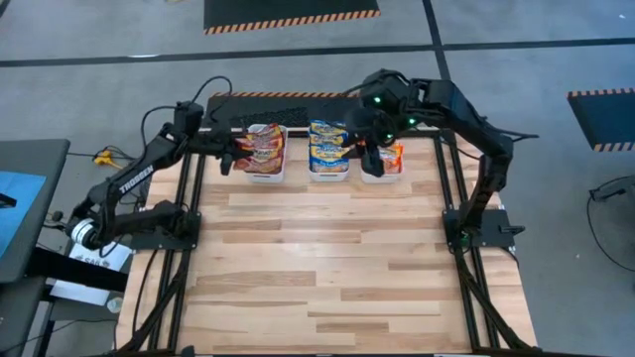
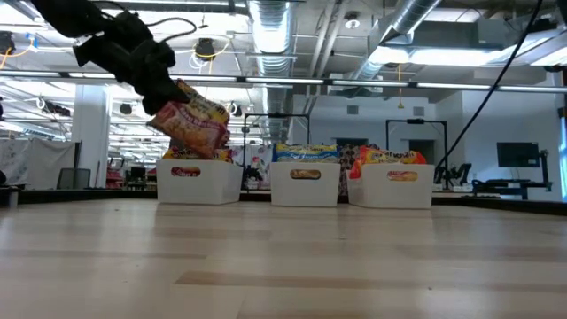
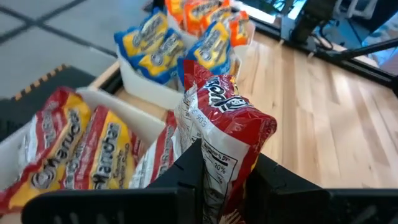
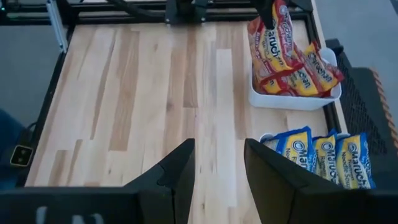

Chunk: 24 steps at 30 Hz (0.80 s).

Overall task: Sort Maruchan noodles
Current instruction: Put the red noodle pack into the top left white bin

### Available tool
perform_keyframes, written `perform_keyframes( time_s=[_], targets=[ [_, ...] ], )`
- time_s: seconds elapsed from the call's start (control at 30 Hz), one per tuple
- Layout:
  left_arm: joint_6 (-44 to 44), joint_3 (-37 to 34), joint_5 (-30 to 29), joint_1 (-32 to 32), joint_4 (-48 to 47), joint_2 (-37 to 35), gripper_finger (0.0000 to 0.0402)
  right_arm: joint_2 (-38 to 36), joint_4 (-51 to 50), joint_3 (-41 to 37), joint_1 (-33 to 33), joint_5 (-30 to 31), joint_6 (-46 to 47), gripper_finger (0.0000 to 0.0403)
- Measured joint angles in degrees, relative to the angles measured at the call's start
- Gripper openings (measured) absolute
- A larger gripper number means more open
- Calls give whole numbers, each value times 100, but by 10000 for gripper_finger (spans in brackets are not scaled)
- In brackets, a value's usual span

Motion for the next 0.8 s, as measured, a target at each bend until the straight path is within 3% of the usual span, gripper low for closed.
perform_keyframes(
  time_s=[0.8],
  targets=[
    [114, 0, -46, -395, 1111, 1888, 52, 69, 148, 0, -178, -20, 204, 162]
  ],
)
